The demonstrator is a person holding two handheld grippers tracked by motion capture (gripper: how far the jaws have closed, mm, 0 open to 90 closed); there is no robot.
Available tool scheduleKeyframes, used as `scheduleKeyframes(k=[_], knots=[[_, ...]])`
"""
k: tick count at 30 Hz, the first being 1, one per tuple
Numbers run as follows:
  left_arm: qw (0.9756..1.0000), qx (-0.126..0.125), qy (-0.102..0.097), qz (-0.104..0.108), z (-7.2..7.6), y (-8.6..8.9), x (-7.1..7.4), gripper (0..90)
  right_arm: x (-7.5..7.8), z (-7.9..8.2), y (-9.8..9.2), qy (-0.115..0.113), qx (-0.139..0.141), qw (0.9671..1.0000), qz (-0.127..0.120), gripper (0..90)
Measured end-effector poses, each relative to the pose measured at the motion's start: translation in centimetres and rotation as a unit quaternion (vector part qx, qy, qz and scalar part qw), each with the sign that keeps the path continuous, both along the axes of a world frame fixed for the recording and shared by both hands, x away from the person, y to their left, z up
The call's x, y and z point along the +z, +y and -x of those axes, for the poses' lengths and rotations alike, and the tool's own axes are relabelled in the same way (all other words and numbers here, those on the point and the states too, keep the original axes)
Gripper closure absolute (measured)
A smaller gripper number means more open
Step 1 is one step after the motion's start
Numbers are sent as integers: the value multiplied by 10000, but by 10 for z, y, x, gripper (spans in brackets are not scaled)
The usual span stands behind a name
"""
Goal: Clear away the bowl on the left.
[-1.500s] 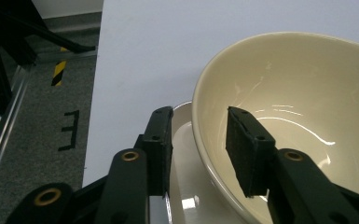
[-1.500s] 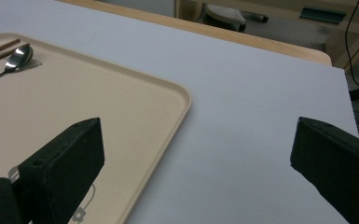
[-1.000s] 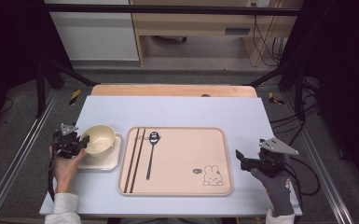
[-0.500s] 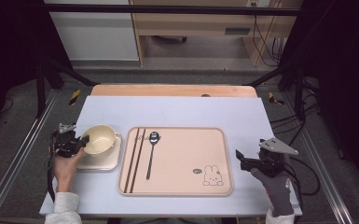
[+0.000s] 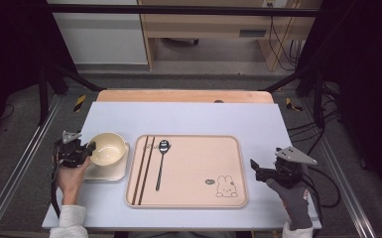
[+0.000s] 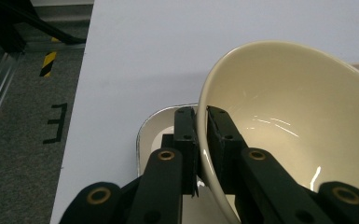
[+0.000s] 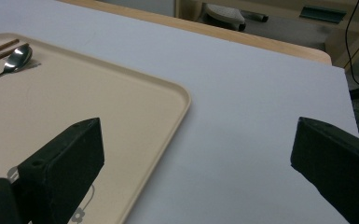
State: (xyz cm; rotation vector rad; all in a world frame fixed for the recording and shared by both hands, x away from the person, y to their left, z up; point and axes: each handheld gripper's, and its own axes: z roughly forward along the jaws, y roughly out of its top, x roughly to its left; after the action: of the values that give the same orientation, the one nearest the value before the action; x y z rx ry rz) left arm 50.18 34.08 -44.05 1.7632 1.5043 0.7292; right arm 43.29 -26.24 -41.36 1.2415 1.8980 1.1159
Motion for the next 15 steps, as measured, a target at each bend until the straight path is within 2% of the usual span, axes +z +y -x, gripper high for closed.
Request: scheduleKeyframes(k=[6,15], knots=[[10000,-43,-26,-45,2,-2,3,828,0,0,0,2,4,10000,-6,29],[9997,-53,-168,-166,7,-6,8,824,0,0,0,-14,13,10000,-1,29]])
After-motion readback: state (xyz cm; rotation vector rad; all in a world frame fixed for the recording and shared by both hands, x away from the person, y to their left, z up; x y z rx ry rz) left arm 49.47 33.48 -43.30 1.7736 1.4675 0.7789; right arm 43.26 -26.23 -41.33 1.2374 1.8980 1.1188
